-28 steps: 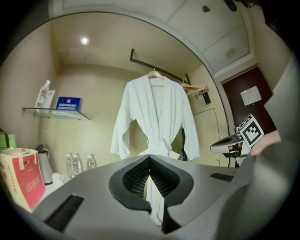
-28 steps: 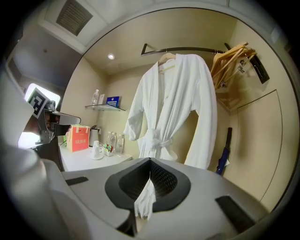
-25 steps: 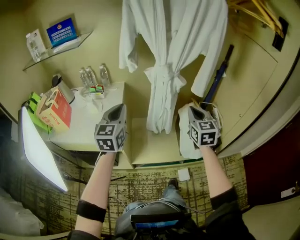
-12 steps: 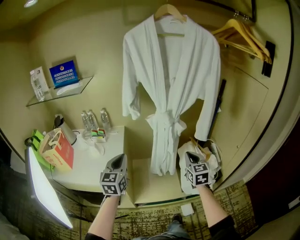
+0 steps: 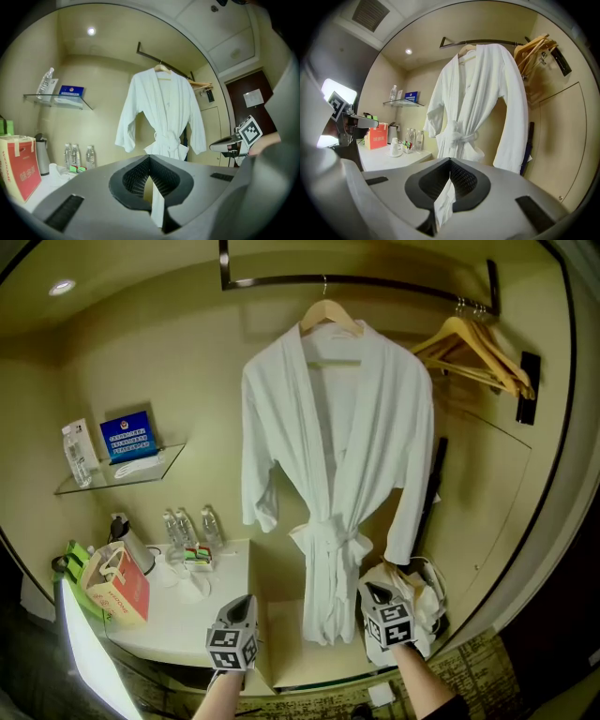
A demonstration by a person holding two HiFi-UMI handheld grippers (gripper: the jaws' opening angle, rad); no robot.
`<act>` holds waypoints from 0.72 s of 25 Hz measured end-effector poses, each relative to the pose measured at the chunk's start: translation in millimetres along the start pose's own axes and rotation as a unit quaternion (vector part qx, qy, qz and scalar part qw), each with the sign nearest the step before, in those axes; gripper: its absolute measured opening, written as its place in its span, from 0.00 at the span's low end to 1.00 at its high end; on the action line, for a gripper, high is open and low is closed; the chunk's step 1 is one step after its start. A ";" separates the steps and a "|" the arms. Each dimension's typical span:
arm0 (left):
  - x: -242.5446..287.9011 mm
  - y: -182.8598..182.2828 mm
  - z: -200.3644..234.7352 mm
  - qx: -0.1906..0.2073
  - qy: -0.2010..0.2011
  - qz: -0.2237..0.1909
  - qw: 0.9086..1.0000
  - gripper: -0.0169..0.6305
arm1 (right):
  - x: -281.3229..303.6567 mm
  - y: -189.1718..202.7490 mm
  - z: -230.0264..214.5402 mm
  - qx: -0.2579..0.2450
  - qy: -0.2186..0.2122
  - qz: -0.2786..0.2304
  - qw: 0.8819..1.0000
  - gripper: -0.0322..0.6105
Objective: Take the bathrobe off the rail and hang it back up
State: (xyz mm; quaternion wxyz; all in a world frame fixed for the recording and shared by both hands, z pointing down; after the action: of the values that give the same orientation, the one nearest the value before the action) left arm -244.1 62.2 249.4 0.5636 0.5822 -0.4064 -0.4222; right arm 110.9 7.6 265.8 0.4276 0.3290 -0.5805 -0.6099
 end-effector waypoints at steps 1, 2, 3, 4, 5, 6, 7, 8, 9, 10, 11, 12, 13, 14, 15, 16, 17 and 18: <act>1.6 -0.5 -1.3 0.000 0.001 0.001 1.000 0.03 | 1.7 -2.5 -1.5 -0.001 -0.001 -0.004 1.000 0.08; 3.2 -1.2 -2.6 0.000 0.001 0.002 1.000 0.03 | 3.8 -4.5 -4.4 -0.004 -0.002 -0.008 1.000 0.08; 4.9 -1.9 -3.8 0.000 0.001 0.002 1.000 0.03 | 5.7 -7.8 -7.8 -0.009 -0.001 -0.013 1.000 0.08; 6.8 -3.1 -5.5 0.000 0.001 0.003 1.000 0.03 | 7.2 -13.6 -10.9 -0.013 -0.001 -0.020 1.000 0.08; 9.0 -5.0 -7.6 0.001 0.002 0.004 1.000 0.03 | 8.0 -21.9 -13.3 -0.017 -0.001 -0.029 0.999 0.08; 11.5 -7.2 -9.6 0.002 0.003 0.004 1.000 0.03 | 8.5 -32.4 -15.2 -0.020 -0.001 -0.040 0.999 0.08; 14.4 -9.7 -11.3 0.004 0.003 0.005 1.000 0.03 | 9.0 -43.6 -17.3 -0.022 0.000 -0.053 0.998 0.08; 17.6 -12.5 -12.6 0.006 0.004 0.004 1.000 0.03 | 10.3 -53.9 -21.0 -0.027 0.004 -0.066 0.997 0.08; 21.0 -15.7 -13.6 0.009 0.004 0.002 1.000 0.03 | 12.3 -63.8 -25.7 -0.033 0.009 -0.079 0.996 0.08; 25.0 -19.1 -14.5 0.012 0.004 -0.001 1.000 0.03 | 14.2 -76.0 -30.1 -0.039 0.014 -0.092 0.995 0.08; 29.7 -22.9 -15.0 0.015 0.004 -0.005 1.000 0.03 | 15.8 -91.2 -33.6 -0.045 0.017 -0.107 0.993 0.08; 35.1 -27.0 -15.2 0.019 0.002 -0.009 1.000 0.03 | 17.5 -108.1 -37.2 -0.053 0.020 -0.123 0.991 0.08; 41.1 -32.0 -15.7 0.023 0.001 -0.014 1.000 0.03 | 19.6 -125.4 -41.3 -0.063 0.025 -0.140 0.988 0.08; 47.6 -37.7 -16.6 0.026 0.000 -0.018 0.999 0.03 | 22.3 -142.9 -45.6 -0.076 0.030 -0.158 0.984 0.09; 54.8 -44.0 -17.8 0.029 0.000 -0.023 0.999 0.03 | 25.6 -160.6 -49.7 -0.089 0.033 -0.175 0.980 0.13; 63.1 -50.9 -18.8 0.031 0.000 -0.028 0.999 0.03 | 29.6 -178.5 -53.7 -0.102 0.037 -0.193 0.975 0.14; 72.5 -58.3 -19.6 0.033 0.001 -0.034 0.999 0.03 | 34.1 -196.7 -57.8 -0.117 0.040 -0.210 0.970 0.16; 82.7 -66.1 -20.3 0.035 0.002 -0.040 0.999 0.04 | 39.1 -215.1 -62.1 -0.132 0.043 -0.226 0.964 0.19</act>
State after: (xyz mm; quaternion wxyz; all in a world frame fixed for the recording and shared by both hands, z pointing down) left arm -199.1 -7.7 180.7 0.5264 0.6183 -0.3963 -0.4284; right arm 120.3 -62.7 49.9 0.3430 0.4183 -0.3863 -0.7471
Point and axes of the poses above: the fingertips, and each gripper's own axes: x forward along the fingers, z to its left, y out of its underside, the point moved 10 cm from there along -x, backward along the fingers, and after that the axes turned 7 degrees about -z, right-handed, at the moved point
